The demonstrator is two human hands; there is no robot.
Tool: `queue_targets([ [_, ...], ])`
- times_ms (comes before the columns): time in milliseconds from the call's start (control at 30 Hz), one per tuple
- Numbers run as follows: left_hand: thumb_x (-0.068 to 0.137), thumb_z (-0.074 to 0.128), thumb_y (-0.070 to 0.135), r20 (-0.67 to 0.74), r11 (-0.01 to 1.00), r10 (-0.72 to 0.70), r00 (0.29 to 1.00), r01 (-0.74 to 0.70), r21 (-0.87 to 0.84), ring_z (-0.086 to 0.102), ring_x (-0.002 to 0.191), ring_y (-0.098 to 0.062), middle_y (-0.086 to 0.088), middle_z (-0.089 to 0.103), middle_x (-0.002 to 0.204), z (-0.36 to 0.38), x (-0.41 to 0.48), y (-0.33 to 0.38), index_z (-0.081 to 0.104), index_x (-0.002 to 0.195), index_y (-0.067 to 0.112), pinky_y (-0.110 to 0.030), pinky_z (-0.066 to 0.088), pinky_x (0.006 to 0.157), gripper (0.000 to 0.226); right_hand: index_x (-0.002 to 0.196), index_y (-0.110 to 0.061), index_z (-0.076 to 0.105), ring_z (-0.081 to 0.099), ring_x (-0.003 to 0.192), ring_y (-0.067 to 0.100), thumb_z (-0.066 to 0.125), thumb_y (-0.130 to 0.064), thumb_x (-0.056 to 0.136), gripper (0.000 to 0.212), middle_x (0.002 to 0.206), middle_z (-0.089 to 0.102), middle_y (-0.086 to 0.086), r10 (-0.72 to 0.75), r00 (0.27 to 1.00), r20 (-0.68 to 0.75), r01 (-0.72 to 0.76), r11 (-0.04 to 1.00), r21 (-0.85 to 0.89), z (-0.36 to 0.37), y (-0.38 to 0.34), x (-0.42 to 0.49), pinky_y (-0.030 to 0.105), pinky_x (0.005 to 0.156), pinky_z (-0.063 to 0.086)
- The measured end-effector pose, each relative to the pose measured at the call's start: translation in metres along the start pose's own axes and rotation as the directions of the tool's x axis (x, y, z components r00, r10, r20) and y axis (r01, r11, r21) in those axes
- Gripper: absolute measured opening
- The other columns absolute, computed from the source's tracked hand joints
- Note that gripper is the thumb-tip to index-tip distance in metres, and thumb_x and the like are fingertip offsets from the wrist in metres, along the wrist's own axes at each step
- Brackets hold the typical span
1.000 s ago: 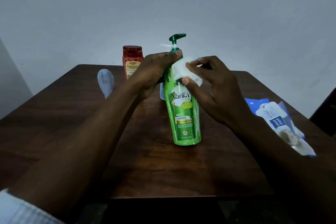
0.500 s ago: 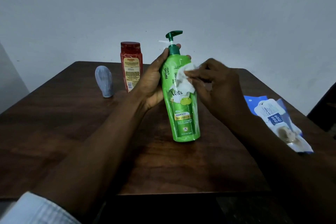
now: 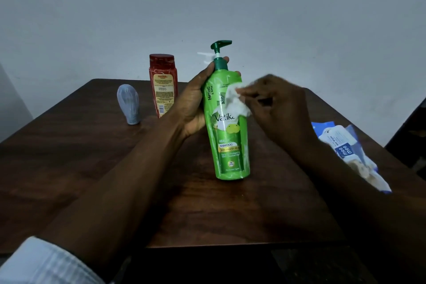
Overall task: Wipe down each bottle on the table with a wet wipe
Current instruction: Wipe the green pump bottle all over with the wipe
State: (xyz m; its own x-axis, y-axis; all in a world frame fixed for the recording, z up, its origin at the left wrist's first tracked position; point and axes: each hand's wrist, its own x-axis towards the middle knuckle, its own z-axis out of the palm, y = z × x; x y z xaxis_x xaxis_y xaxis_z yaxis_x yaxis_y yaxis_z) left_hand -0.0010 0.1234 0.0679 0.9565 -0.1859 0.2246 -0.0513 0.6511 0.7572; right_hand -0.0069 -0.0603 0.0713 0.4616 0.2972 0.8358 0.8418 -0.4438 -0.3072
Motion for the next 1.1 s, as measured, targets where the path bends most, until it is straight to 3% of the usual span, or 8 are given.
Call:
queue_targets([
  [100,0.106,0.041,0.033,0.011,1.000,0.000,1.000,0.000,-0.008,0.064,0.101,-0.028,-0.014,0.066,0.115,0.002,0.000,0.000,0.053,0.137,0.019,-0.045,0.050,0.099,0.036,0.100,-0.012,0.080,0.070,0.082,0.012,0.075,-0.012,0.087,0.014,0.090,0.071,0.004,0.042,0.998,-0.052,-0.039,0.998,0.056,0.003,0.000,0.022,0.030,0.069,0.060],
  [200,0.106,0.040,0.033,-0.002,1.000,-0.002,1.000,0.002,-0.013,0.066,0.093,-0.026,-0.012,0.068,0.108,0.002,0.000,0.000,0.056,0.132,0.019,-0.041,0.055,0.090,0.033,0.101,-0.011,0.080,0.070,0.082,0.010,0.075,-0.012,0.088,0.014,0.092,0.071,0.005,0.047,0.998,-0.048,-0.044,0.997,0.065,0.003,0.001,0.013,0.024,0.071,0.059],
  [367,0.105,0.042,0.033,-0.036,1.000,0.020,0.999,-0.019,0.013,0.067,0.094,-0.024,-0.012,0.069,0.110,-0.002,0.000,0.000,0.059,0.130,0.018,-0.040,0.056,0.089,0.033,0.104,-0.012,0.078,0.070,0.085,0.008,0.076,-0.008,0.087,0.017,0.100,0.072,0.005,0.102,0.992,0.068,-0.106,0.993,0.048,-0.003,0.000,-0.046,0.010,0.073,0.054],
  [533,0.106,0.036,0.039,-0.015,1.000,0.011,1.000,-0.011,-0.004,0.064,0.104,-0.035,-0.015,0.067,0.120,0.002,0.002,-0.003,0.056,0.129,0.020,-0.046,0.051,0.099,0.036,0.101,-0.013,0.079,0.069,0.087,0.011,0.076,-0.007,0.084,0.018,0.097,0.074,0.005,0.026,0.991,0.132,-0.024,1.000,-0.015,-0.010,-0.004,-0.055,0.030,0.078,0.056],
  [700,0.107,0.034,0.039,0.000,0.998,-0.026,1.000,0.026,-0.061,0.063,0.107,-0.031,-0.016,0.063,0.120,0.012,0.001,-0.004,0.053,0.132,0.021,-0.045,0.052,0.098,0.036,0.095,-0.011,0.080,0.068,0.074,0.012,0.076,-0.016,0.086,0.011,0.085,0.071,0.004,0.023,0.999,-0.046,-0.024,1.000,-0.004,0.001,-0.004,0.011,0.035,0.067,0.057],
  [800,0.108,0.033,0.036,0.005,0.997,-0.037,0.999,0.037,-0.070,0.046,0.124,-0.032,-0.015,0.053,0.126,0.012,0.001,-0.003,0.047,0.137,0.019,-0.047,0.030,0.118,0.036,0.096,-0.011,0.080,0.067,0.074,0.011,0.074,-0.015,0.086,0.012,0.084,0.071,0.002,0.028,0.995,-0.097,-0.028,1.000,0.003,0.006,-0.003,0.036,0.035,0.069,0.057],
  [900,0.107,0.034,0.037,-0.006,0.997,-0.042,0.999,0.041,-0.069,0.049,0.116,-0.029,-0.015,0.053,0.121,0.010,0.001,-0.003,0.056,0.128,0.018,-0.047,0.019,0.122,0.036,0.098,-0.008,0.079,0.068,0.082,0.017,0.072,-0.010,0.087,0.013,0.087,0.069,0.006,-0.029,0.993,-0.115,0.024,0.999,-0.049,0.014,-0.006,0.024,0.036,0.075,0.056],
  [1100,0.106,0.031,0.046,0.028,0.991,-0.095,0.995,0.097,-0.087,0.052,0.116,-0.032,-0.014,0.059,0.125,0.007,-0.001,-0.002,0.073,0.108,0.021,-0.044,0.045,0.102,0.049,0.099,-0.002,0.078,0.068,0.089,0.028,0.072,0.001,0.082,0.018,0.096,0.068,0.016,-0.207,0.976,0.075,0.213,0.973,-0.090,0.020,-0.019,-0.020,0.030,0.086,0.051],
])
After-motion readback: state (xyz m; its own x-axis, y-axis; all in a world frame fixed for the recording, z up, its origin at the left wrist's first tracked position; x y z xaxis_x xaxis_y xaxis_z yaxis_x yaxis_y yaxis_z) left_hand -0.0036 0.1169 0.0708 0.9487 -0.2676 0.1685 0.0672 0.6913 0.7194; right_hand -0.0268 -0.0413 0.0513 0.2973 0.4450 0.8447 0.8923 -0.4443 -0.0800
